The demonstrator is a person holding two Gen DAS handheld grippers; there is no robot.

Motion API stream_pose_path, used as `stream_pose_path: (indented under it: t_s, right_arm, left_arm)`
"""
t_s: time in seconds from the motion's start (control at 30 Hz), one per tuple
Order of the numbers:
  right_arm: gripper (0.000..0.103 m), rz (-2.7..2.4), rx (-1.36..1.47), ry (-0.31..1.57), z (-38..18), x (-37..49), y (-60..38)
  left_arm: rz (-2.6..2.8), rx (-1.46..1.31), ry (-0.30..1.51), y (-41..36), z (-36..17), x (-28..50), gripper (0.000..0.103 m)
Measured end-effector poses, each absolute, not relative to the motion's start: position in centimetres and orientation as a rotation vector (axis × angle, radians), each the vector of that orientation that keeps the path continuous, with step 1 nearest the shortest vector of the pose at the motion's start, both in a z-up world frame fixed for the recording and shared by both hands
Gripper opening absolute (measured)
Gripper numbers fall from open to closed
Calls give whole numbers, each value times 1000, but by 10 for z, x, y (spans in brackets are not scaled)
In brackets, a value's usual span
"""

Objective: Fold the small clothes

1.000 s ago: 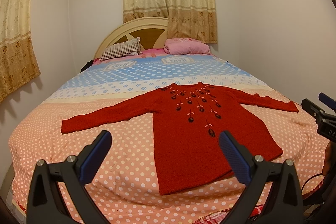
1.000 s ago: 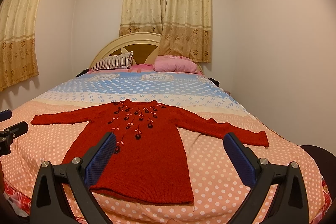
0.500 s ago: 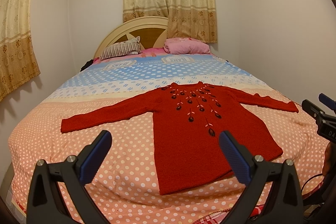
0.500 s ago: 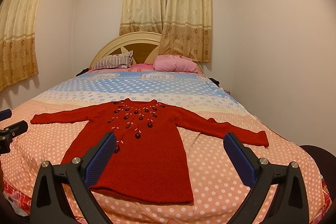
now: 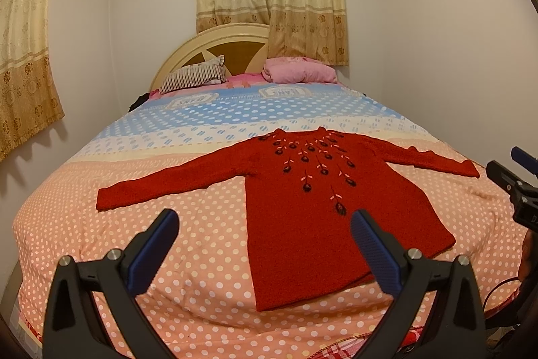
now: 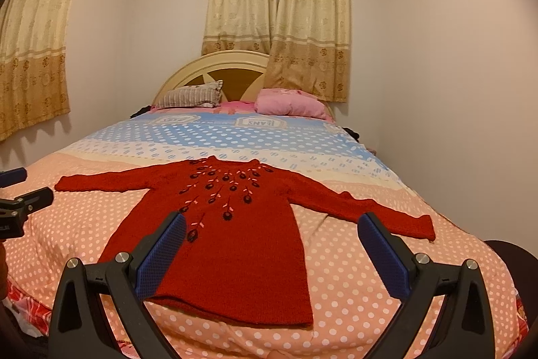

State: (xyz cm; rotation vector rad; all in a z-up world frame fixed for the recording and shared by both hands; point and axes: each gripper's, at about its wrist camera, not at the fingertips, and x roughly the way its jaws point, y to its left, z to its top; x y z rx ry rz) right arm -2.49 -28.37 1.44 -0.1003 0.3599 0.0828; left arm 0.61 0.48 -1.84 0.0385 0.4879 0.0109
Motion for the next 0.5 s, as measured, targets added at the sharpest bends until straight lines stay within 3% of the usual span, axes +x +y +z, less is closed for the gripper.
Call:
stream_pose_path:
  t_s: [0.5]
  right_arm:
    - [102,2,-104,481,-19,22,-317]
  left_arm:
    - [6,97,521,11,-33,41,103]
